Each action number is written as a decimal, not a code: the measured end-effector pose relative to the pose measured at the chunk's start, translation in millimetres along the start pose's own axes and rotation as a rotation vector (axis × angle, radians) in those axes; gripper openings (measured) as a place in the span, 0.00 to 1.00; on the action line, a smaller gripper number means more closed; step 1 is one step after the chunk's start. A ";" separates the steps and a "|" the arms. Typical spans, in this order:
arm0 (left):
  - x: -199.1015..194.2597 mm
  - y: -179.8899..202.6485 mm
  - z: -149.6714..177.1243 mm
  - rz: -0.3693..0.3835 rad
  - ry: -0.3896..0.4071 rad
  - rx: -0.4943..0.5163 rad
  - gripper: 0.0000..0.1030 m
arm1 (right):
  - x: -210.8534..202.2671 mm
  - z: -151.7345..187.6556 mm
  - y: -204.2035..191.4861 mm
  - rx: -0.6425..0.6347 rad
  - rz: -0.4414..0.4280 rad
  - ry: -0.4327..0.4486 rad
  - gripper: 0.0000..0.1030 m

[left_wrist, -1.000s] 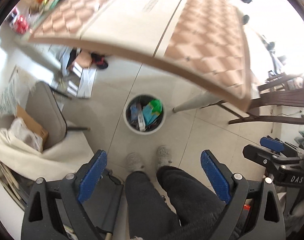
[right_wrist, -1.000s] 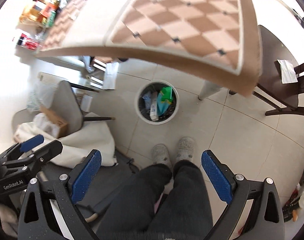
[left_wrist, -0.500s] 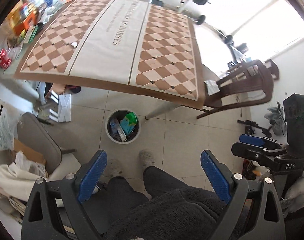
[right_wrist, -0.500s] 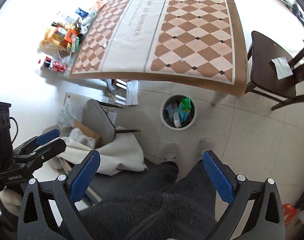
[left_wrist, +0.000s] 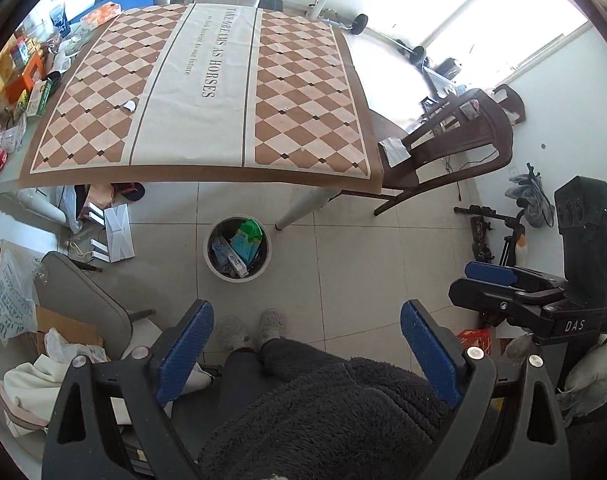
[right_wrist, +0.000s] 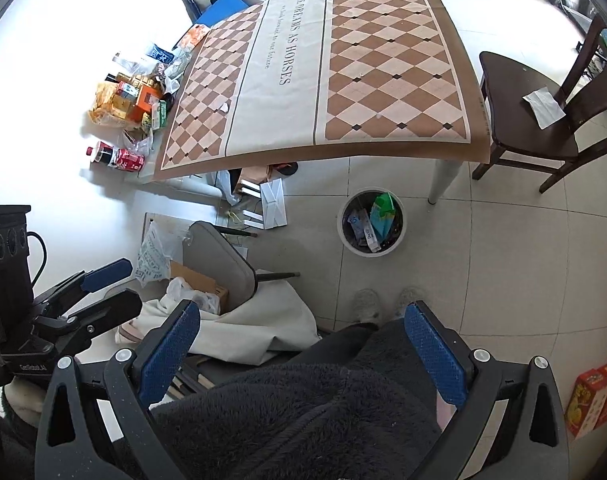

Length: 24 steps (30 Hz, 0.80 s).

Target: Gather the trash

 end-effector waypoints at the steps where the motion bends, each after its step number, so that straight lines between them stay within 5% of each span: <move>1: -0.9 -0.2 -0.2 0.001 0.004 -0.005 0.93 | -0.1 0.9 -0.6 0.002 -0.001 0.002 1.00; 3: -1.9 -3.1 -0.3 0.001 0.010 -0.012 1.00 | -0.1 1.8 -1.5 0.007 -0.001 0.006 1.00; 24: -14.2 1.0 1.3 0.006 0.068 -0.033 1.00 | -17.2 -0.1 -2.7 -0.001 0.000 0.033 1.00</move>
Point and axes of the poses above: each gripper's, at about its wrist camera, not at the fingertips, and x roughly the way its jaws point, y to its right, z to its underside, the point moved 10 cm from there along x, roughly the way its jaws point, and after that the axes turned 2 degrees about -y, right-handed, at the moved point
